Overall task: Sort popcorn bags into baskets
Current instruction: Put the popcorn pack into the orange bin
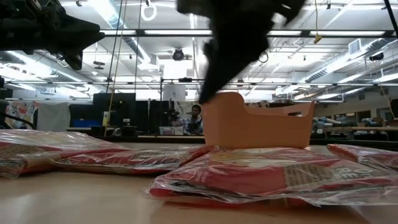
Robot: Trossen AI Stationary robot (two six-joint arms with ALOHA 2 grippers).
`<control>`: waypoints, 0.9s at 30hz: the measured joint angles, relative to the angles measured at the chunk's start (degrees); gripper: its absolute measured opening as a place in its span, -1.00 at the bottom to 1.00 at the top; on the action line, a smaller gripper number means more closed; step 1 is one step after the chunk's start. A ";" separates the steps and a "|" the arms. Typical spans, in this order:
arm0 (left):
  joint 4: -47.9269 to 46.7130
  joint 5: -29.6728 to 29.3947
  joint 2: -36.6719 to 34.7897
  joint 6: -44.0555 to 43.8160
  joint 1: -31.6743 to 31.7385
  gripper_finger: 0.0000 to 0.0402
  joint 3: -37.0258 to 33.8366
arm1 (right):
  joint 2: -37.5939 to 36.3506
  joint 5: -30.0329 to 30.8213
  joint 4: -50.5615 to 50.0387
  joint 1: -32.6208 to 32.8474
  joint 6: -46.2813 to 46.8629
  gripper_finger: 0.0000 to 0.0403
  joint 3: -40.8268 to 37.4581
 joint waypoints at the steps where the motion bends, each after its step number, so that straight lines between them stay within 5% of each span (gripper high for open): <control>1: -0.02 0.00 0.00 0.02 0.00 -0.57 0.00 | 0.00 0.04 -2.60 0.38 1.07 -0.21 0.00; 6: -0.01 -0.01 -0.02 -0.26 0.00 -0.57 0.00 | -0.15 -0.35 -15.74 2.28 9.09 -0.21 0.00; 11: -0.05 -0.02 0.00 -0.31 -0.01 -0.57 0.00 | -0.15 -7.11 -23.38 3.55 11.03 -0.21 -0.28; 18: 0.02 -0.04 -0.02 -0.31 -0.02 -0.57 0.00 | -0.15 -20.18 -24.27 1.65 6.60 -0.22 -0.28; 27: 0.04 -1.09 0.00 -0.31 0.00 -0.57 0.00 | 0.84 -22.06 -26.21 -2.14 1.56 -0.25 3.99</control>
